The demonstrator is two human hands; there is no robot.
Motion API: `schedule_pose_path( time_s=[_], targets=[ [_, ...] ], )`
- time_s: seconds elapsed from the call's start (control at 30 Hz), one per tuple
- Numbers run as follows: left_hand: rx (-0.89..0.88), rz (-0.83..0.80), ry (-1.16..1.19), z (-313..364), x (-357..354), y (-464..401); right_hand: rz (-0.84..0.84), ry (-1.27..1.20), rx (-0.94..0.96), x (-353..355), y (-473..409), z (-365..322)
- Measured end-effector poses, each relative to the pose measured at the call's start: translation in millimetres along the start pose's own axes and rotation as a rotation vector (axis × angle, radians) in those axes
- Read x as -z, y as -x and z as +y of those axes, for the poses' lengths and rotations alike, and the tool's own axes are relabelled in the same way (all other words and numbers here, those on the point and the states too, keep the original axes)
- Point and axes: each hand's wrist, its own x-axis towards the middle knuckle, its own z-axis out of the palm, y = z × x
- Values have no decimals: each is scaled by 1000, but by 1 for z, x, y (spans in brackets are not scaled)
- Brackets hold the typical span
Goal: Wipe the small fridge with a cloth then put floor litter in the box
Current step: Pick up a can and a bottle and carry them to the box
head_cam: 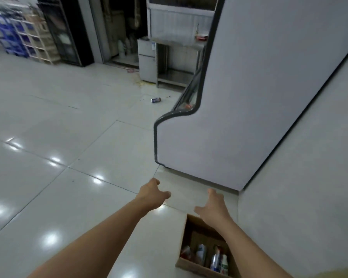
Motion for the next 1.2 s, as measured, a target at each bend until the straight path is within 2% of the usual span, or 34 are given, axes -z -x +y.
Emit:
schedule_pose_path(
  time_s=[0.3, 0.5, 0.7, 0.9, 1.2],
  targets=[
    [29, 211, 95, -50, 129, 25, -27, 56, 203, -21, 12, -139],
    [29, 261, 164, -100, 239, -1, -8, 75, 259, -65, -2, -255],
    [7, 279, 132, -136, 352, -40, 22, 64, 327, -113, -20, -375],
    [-28, 266, 116, -147, 427, -90, 26, 66, 332, -138, -54, -453],
    [-77, 242, 105, -114, 506, -224, 51, 51, 311, -138, -185, -551]
  ],
)
